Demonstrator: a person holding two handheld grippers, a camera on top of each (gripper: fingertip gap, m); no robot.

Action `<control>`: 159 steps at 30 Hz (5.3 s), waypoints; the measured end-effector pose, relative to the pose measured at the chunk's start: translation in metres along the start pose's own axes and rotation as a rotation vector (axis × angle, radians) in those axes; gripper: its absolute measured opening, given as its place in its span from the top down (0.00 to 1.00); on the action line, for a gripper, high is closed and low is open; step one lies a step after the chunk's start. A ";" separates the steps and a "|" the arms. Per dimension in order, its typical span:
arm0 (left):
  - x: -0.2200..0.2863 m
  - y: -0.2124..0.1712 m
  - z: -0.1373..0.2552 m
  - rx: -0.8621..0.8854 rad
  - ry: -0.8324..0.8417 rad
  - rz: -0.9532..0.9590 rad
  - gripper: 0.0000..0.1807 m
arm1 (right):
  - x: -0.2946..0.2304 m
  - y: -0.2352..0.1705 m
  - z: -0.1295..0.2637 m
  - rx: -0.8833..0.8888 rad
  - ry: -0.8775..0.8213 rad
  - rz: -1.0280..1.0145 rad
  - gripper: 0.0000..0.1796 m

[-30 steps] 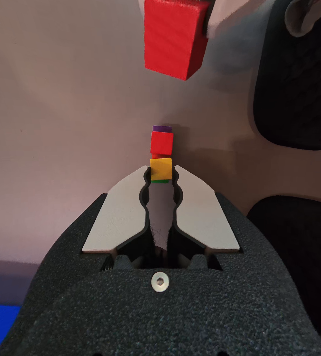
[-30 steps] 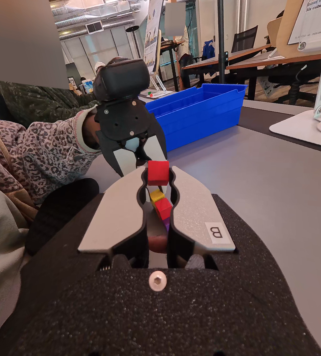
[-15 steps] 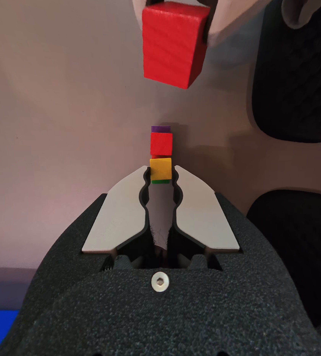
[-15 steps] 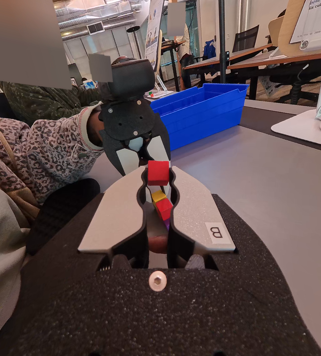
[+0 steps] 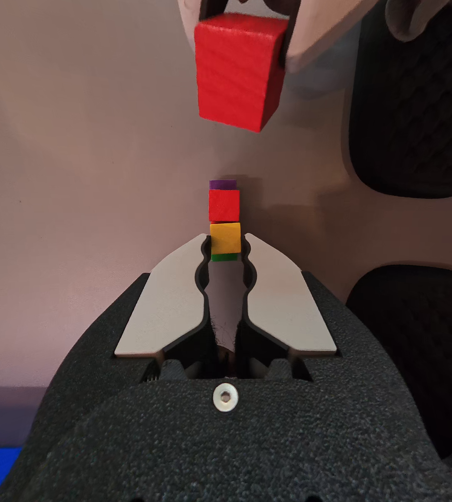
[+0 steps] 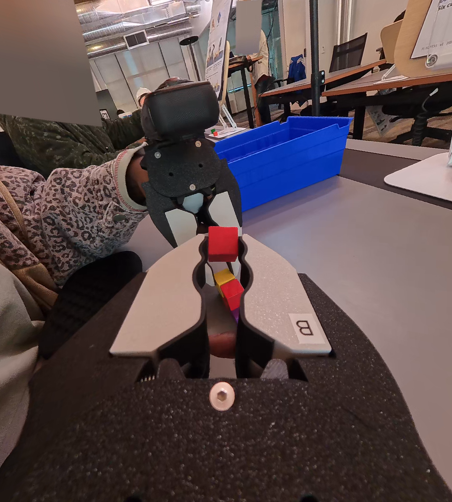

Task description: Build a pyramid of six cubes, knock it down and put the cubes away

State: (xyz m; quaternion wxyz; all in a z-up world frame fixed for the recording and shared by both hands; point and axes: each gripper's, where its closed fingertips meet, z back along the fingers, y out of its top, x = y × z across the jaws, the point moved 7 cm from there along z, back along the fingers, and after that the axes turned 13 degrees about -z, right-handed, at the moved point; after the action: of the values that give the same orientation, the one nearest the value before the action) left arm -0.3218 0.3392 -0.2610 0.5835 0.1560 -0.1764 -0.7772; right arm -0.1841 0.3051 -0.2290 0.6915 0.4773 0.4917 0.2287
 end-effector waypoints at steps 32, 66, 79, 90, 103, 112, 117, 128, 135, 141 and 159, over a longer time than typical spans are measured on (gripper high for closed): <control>0.006 -0.001 0.015 0.086 0.069 0.023 0.85 | -0.003 -0.004 -0.003 -0.066 0.026 0.016 0.88; 0.081 -0.040 0.031 0.943 0.440 0.309 0.99 | 0.007 -0.014 -0.065 -0.748 0.040 0.359 0.88; 0.080 -0.041 0.031 0.932 0.448 0.307 0.99 | 0.005 -0.017 -0.065 -0.766 0.017 0.376 0.88; 0.080 -0.041 0.031 0.927 0.452 0.304 0.99 | 0.006 -0.018 -0.065 -0.759 0.016 0.380 0.88; 0.080 -0.041 0.030 0.923 0.451 0.307 0.99 | 0.005 -0.018 -0.064 -0.759 0.022 0.374 0.89; 0.080 -0.041 0.030 0.921 0.450 0.308 0.98 | 0.005 -0.018 -0.063 -0.756 0.036 0.385 0.89; 0.080 -0.042 0.030 0.920 0.450 0.310 0.98 | 0.006 -0.018 -0.063 -0.758 0.043 0.386 0.89; 0.079 -0.041 0.029 0.918 0.446 0.308 0.98 | 0.007 -0.016 -0.062 -0.745 0.050 0.380 0.87; 0.079 -0.040 0.028 0.909 0.453 0.302 0.98 | -0.001 -0.009 -0.059 -0.697 0.036 0.370 0.81; 0.078 -0.041 0.028 0.898 0.477 0.307 0.98 | -0.017 -0.001 -0.042 -0.610 -0.061 0.359 0.69; 0.082 -0.062 0.064 0.602 0.818 0.586 0.19 | -0.015 -0.023 0.057 -0.057 -0.689 0.114 0.26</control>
State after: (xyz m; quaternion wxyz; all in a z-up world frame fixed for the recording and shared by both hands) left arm -0.4254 0.2822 -0.2351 0.7247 0.5470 -0.1855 -0.3758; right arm -0.1424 0.2579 -0.2391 0.8160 0.5334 0.1956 0.1062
